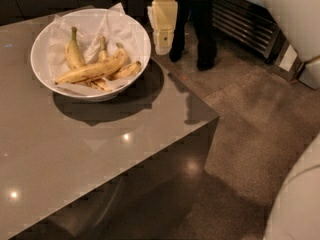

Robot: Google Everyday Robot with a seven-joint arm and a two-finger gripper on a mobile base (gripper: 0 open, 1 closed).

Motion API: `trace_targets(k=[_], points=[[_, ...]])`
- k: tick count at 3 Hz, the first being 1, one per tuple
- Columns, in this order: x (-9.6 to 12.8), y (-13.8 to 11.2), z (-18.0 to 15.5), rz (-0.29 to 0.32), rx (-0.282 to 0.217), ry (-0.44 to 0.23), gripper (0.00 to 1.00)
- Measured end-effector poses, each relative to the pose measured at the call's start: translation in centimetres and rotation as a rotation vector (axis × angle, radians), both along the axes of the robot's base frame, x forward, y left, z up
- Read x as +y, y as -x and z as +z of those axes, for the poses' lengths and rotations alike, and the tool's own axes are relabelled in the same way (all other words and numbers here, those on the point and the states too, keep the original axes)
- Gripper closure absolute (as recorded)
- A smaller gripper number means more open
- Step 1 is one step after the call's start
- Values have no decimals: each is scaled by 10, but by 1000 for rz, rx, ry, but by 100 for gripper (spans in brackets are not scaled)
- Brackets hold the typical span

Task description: Pick banana from white bowl

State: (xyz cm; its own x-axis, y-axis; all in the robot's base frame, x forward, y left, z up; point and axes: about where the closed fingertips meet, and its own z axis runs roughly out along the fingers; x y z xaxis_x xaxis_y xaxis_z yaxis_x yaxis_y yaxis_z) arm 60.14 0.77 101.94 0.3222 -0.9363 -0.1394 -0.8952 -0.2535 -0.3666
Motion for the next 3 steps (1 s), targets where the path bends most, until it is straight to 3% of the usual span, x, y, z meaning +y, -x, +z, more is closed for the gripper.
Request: trace_targets(k=[1,2,3], points=[[21,-17,-2,11,-23,-27,0],[46,-30,-8,43,-27,-7,0],[67,-42,-19,73,-6,9,0]])
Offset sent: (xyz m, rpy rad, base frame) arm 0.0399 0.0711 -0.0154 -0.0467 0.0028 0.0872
